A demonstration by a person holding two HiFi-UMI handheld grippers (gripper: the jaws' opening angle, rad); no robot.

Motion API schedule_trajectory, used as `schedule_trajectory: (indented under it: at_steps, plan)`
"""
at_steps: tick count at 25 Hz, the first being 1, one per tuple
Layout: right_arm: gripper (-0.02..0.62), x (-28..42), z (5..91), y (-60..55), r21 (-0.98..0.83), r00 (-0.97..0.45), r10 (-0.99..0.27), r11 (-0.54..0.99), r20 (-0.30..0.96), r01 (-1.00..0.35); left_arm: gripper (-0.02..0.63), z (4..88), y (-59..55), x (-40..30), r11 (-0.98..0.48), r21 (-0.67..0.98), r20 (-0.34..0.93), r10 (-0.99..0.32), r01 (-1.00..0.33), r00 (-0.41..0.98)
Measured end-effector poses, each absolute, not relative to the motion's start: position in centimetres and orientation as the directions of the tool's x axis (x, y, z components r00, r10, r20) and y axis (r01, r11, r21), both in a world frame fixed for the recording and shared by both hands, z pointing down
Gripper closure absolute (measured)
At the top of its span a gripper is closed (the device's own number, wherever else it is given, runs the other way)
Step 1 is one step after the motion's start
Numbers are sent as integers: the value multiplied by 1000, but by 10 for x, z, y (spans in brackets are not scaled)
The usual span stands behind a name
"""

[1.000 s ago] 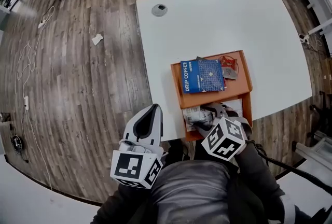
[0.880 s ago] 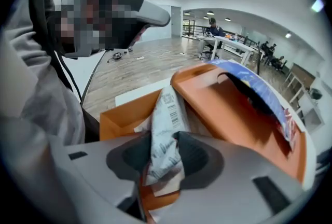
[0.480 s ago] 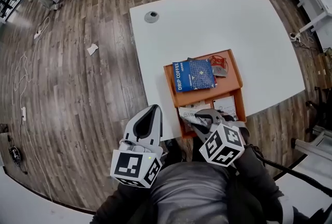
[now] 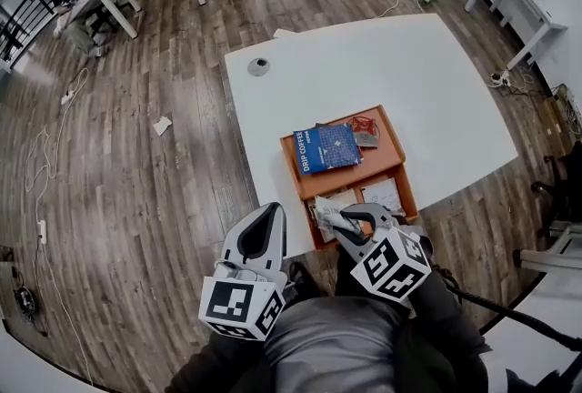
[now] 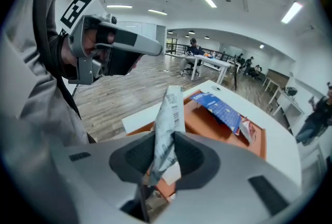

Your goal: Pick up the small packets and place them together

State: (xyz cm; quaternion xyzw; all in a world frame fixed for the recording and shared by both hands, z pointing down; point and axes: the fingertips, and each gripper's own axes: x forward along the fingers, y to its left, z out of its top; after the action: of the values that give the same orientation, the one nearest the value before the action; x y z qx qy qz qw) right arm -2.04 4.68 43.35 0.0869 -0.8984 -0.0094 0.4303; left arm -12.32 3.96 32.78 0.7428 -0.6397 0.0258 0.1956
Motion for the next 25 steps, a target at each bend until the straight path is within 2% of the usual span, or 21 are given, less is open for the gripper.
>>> schedule_trajectory:
  at_steps: [9,19,25]
  plan:
    - [483,-4,412,24,102,-653,-242,964,717,-245,604,329,23,-101,-156,248,301,-926,-956,229]
    - [482,26,375,-75,179,-661,-377,920,648,-349,604,323,-34,-93,-117,233,286,-940,-965,183]
    - [482,23,388,-121,177,-644,-334,938,688,-298,604,328,-60,-106,-29,238,305,-947,-971,103]
